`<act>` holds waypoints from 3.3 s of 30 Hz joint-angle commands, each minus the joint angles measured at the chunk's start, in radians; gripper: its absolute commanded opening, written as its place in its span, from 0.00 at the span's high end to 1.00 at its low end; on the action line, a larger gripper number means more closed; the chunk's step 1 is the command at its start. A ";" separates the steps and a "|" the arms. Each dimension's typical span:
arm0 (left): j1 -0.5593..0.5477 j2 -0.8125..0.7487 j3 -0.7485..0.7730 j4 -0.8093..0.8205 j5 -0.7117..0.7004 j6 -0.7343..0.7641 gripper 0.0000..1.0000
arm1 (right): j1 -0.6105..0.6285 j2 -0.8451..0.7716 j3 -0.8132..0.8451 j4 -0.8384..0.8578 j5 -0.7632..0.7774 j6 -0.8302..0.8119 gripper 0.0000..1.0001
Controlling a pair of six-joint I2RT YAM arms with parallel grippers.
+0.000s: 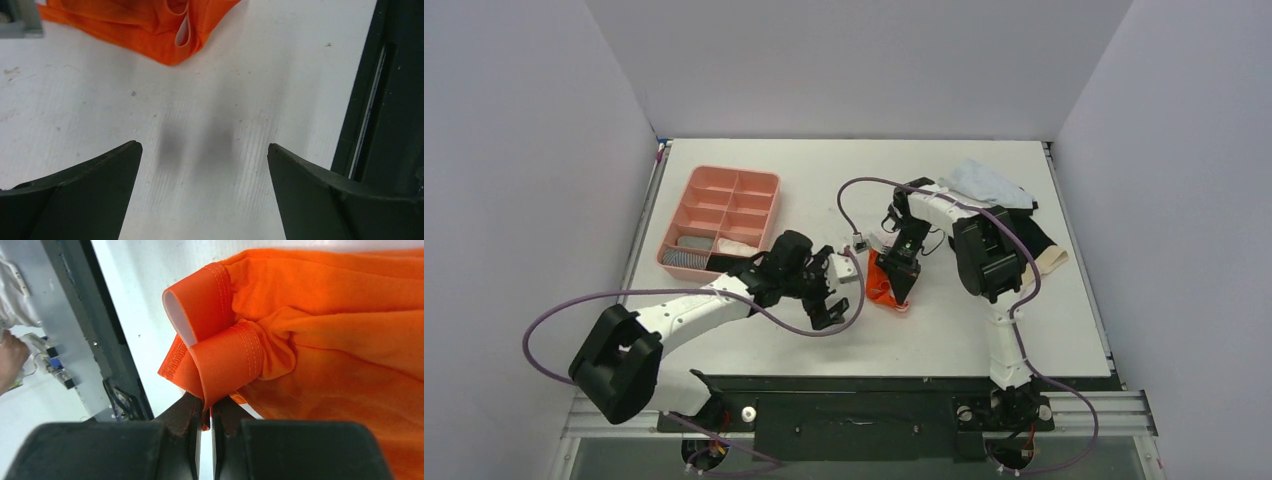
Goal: Roll the underwear
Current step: Roll the underwear to the center of the board.
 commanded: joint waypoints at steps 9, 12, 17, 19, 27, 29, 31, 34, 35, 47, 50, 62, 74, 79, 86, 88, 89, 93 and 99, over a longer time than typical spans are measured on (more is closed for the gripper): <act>-0.211 0.281 0.022 0.438 -0.150 -0.003 0.03 | 0.002 0.029 0.035 -0.091 -0.091 -0.050 1.00; -0.220 0.320 0.034 0.497 -0.181 -0.006 0.03 | 0.003 0.033 0.031 -0.077 -0.087 -0.042 1.00; -0.236 0.353 0.014 0.593 -0.247 -0.027 0.03 | 0.003 0.036 0.024 -0.069 -0.086 -0.037 1.00; -0.243 0.352 -0.004 0.636 -0.266 -0.031 0.03 | 0.002 0.037 0.019 -0.065 -0.086 -0.037 1.00; -0.251 0.303 -0.059 0.705 -0.228 -0.026 0.03 | 0.001 0.045 0.017 -0.052 -0.078 -0.023 1.00; -0.252 0.291 -0.076 0.714 -0.211 -0.023 0.02 | 0.001 0.046 0.016 -0.045 -0.075 -0.018 1.00; -0.252 0.283 -0.092 0.733 -0.193 -0.026 0.01 | 0.001 0.047 0.016 -0.041 -0.074 -0.012 1.00; -0.253 0.272 -0.096 0.751 -0.193 -0.029 0.00 | 0.001 0.047 0.013 -0.039 -0.072 -0.009 1.00; -0.253 0.268 -0.097 0.753 -0.204 -0.028 0.00 | 0.000 0.047 0.010 -0.036 -0.070 -0.008 1.00; -0.239 0.212 -0.040 0.601 -0.125 0.018 0.00 | 0.001 0.055 0.007 -0.017 -0.059 0.015 1.00; -0.240 0.233 -0.031 0.600 -0.086 0.033 0.00 | -0.001 0.052 0.007 -0.015 -0.059 0.019 1.00; -0.237 0.366 -0.030 0.727 -0.040 0.021 0.08 | -0.003 0.053 0.008 -0.016 -0.068 0.025 1.00; -0.236 0.416 -0.042 0.809 -0.023 -0.062 0.23 | -0.007 0.066 0.011 -0.017 -0.072 0.029 1.00; -0.236 0.438 -0.044 0.812 -0.019 -0.093 0.38 | -0.007 0.063 0.015 -0.016 -0.074 0.032 1.00; -0.225 0.457 -0.038 0.784 -0.044 -0.163 0.67 | -0.008 0.054 0.020 -0.015 -0.075 0.046 1.00; -0.207 0.465 -0.034 0.771 -0.024 -0.204 0.78 | -0.011 0.046 0.019 -0.010 -0.077 0.054 1.00; -0.193 0.468 -0.030 0.764 -0.005 -0.227 0.86 | -0.012 0.042 0.016 -0.008 -0.079 0.062 1.00; -0.146 0.503 -0.013 0.747 0.066 -0.307 1.00 | -0.027 0.003 -0.001 0.019 -0.081 0.095 0.97; -0.102 0.539 0.009 0.725 0.125 -0.378 1.00 | -0.051 -0.043 -0.016 0.047 -0.083 0.130 0.74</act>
